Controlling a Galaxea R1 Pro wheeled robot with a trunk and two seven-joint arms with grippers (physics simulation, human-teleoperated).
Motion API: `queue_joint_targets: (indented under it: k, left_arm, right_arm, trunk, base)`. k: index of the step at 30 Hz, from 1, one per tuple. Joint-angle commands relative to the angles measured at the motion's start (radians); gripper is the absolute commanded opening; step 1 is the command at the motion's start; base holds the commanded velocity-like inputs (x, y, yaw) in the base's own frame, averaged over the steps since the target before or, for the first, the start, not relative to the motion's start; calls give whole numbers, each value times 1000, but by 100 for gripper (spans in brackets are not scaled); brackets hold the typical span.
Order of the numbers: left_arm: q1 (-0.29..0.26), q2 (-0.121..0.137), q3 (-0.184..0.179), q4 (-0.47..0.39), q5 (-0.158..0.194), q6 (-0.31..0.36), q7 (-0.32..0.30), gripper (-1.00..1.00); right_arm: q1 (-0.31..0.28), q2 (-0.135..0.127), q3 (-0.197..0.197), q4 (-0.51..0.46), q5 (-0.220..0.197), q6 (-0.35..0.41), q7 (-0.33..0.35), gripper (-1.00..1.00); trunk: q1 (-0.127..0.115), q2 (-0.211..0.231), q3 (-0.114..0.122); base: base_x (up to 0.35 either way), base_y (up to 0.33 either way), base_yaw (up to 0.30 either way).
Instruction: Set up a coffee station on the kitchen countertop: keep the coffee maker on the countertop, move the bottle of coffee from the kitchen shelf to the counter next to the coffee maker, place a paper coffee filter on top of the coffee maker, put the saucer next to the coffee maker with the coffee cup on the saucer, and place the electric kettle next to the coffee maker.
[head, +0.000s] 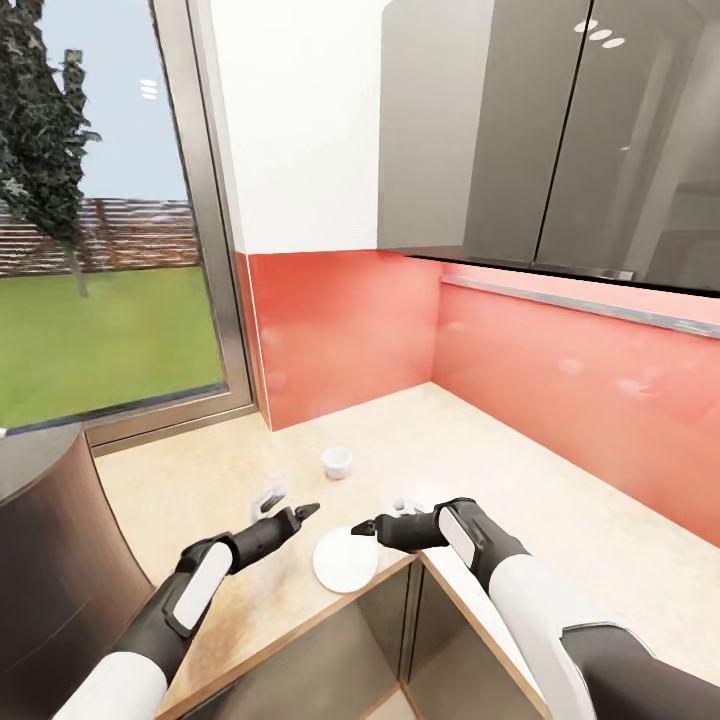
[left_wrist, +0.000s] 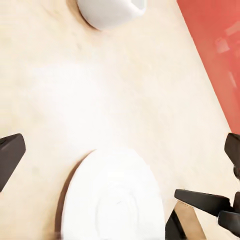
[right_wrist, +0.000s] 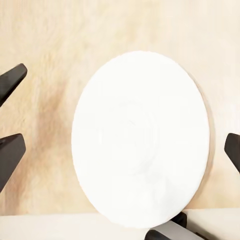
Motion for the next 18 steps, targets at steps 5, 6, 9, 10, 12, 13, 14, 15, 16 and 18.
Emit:
queue_joint_targets:
  k: [5, 6, 9, 10, 12, 13, 14, 15, 16, 18]
  left_arm:
    - [30, -3, -2, 0, 24, -15, -2, 100]
    - [31, -4, -2, 0, 31, -16, -2, 100]
    - [41, -5, -2, 0, 73, -18, -6, 100]
    - [47, -7, -3, 1, 88, -19, -13, 100]
    - [51, -8, -3, 1, 91, -19, -14, 100]
    - [55, -8, -3, 1, 92, -19, -14, 100]
    - [57, -8, -3, 1, 92, -19, -14, 100]
    - [61, -8, -4, 1, 93, -19, -15, 100]
    - [62, -8, -4, 1, 93, -19, -15, 100]
    - [64, -14, -4, 1, 94, -19, -15, 100]
  right_arm:
    - [0, -1, 6, 5, -9, 5, -3, 100]
    - [0, -1, 6, 7, -9, 5, -3, 100]
    - [0, -1, 6, 11, -9, 5, -3, 100]
    - [1, -1, 6, 17, -9, 5, 13, 100]
    - [1, -2, 6, 33, -8, 5, 42, 100]
    - [1, -2, 6, 43, -8, 5, 54, 100]
    - [1, -2, 6, 50, -8, 5, 62, 100]
    - [1, -2, 6, 59, -7, 5, 72, 100]
    - [1, -2, 6, 61, -6, 5, 74, 100]
    - [1, -2, 6, 65, -6, 5, 76, 100]
  trunk:
    - [1, -2, -2]
    - [1, -2, -2]
    - [1, -2, -2]
    - [1, -2, -2]
    - [1, -2, -2]
    - [1, -2, -2]
    - [1, -2, -2]
    - [1, -2, -2]
    - [1, -2, -2]
    - [1, -2, -2]
  base:
    - [0, 0, 0]
    - [0, 0, 0]
    - [0, 0, 0]
    - [0, 0, 0]
    - [0, 0, 0]
    - [0, 0, 0]
    - [0, 0, 0]
    - [0, 0, 0]
    - [0, 0, 0]
    - [0, 0, 0]
